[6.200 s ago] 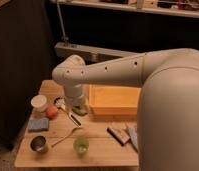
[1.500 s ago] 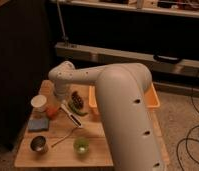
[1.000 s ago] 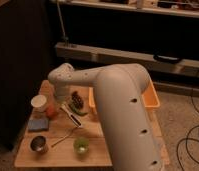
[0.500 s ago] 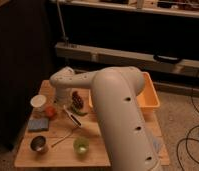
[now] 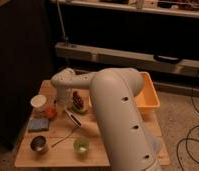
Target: Place brush in tray
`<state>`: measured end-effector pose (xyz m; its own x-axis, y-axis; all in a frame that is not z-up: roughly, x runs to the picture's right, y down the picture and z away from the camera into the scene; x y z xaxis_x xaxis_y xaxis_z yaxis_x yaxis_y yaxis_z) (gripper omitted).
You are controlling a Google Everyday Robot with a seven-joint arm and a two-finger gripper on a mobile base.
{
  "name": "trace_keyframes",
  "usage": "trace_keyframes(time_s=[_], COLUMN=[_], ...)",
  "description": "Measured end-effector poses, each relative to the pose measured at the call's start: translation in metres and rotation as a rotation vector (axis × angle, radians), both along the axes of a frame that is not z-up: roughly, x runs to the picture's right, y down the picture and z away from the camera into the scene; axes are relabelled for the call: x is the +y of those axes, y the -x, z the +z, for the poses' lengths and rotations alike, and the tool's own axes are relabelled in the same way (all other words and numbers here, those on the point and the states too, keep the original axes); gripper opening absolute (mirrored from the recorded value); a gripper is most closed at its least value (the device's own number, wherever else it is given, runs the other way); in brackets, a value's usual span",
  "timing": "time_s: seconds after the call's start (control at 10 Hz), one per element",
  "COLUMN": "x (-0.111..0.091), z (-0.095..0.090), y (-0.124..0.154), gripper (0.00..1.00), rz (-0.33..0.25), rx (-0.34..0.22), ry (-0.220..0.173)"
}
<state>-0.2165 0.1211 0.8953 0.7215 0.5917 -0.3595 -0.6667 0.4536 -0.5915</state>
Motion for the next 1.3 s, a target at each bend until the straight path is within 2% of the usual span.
trace_keyframes(time_s=[0.1, 0.5, 0.7, 0.9, 1.3], x=[0.001, 0.002, -0.001, -0.008, -0.059], z=[0.002, 0.006, 0.003, -0.002, -0.039], y=[-0.001, -0.003, -0.004, -0.007, -0.026], gripper=[0.54, 0.13, 0.00, 0.00, 0.00], rz=[0.002, 0.012, 0.016, 0.029, 0.102], rx=[0.002, 0.023, 0.036, 0.055, 0.085], ry=[0.002, 0.012, 0.014, 0.011, -0.047])
